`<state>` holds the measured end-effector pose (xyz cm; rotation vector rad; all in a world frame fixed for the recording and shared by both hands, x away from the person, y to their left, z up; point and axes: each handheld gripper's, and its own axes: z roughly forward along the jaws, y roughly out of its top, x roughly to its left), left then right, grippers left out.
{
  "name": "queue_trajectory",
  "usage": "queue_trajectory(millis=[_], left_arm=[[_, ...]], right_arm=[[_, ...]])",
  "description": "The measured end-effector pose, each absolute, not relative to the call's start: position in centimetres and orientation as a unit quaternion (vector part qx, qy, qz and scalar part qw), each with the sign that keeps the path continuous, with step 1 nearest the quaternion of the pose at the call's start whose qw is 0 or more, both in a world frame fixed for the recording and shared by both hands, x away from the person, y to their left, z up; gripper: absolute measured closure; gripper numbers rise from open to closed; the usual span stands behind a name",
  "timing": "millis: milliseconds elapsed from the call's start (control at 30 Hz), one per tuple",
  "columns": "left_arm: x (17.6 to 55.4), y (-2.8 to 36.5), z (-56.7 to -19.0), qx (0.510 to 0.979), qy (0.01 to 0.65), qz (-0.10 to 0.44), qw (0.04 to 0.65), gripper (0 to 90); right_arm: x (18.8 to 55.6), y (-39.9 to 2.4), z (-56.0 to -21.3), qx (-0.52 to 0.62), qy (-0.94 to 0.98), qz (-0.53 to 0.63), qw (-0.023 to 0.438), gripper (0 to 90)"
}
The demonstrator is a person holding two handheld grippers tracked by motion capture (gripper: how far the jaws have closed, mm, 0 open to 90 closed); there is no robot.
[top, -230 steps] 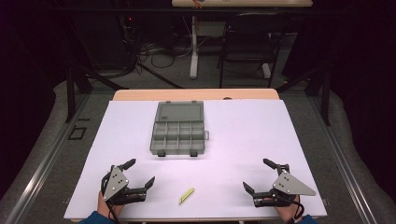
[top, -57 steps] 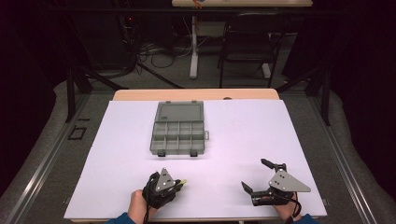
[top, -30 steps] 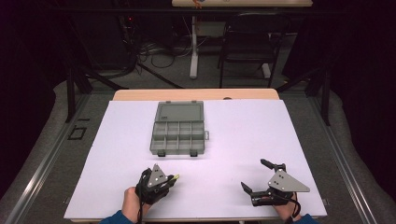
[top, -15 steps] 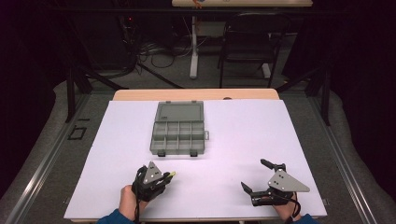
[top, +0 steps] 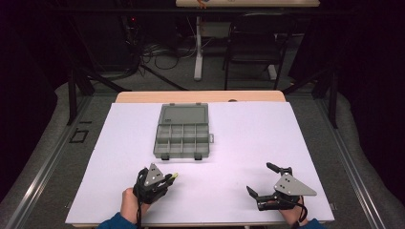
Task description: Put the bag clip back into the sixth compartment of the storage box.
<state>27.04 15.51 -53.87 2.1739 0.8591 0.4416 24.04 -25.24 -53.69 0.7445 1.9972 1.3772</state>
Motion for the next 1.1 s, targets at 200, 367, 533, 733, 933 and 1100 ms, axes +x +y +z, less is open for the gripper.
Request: queue_trajectory(millis=[200, 367, 533, 733, 933, 1100], left_arm=[[27.20, 15.44, -53.77, 0.845, 0.333, 0.176, 0.379, 79.8], [27.12, 15.32, -53.47, 0.842, 0.326, 0.186, 0.387, 79.8], [27.45, 15.43, -53.41, 0.839, 0.328, 0.188, 0.392, 79.8], [27.57, 15.37, -53.29, 0.834, 0.327, 0.191, 0.401, 79.9], [27.64, 15.35, -53.22, 0.834, 0.324, 0.196, 0.401, 79.9], [27.77, 15.35, -53.13, 0.831, 0.326, 0.202, 0.404, 79.9]], right_arm=[[24.06, -25.26, -53.70, 0.281, 0.751, 0.518, 0.297, 0.1], [24.04, -25.26, -53.68, 0.281, 0.751, 0.518, 0.298, 0.1], [24.04, -25.24, -53.69, 0.281, 0.751, 0.517, 0.299, 0.1], [24.07, -25.24, -53.74, 0.281, 0.750, 0.517, 0.300, 0.1], [24.05, -25.21, -53.73, 0.280, 0.753, 0.515, 0.299, 0.1], [24.04, -25.18, -53.73, 0.280, 0.752, 0.515, 0.300, 0.1]])
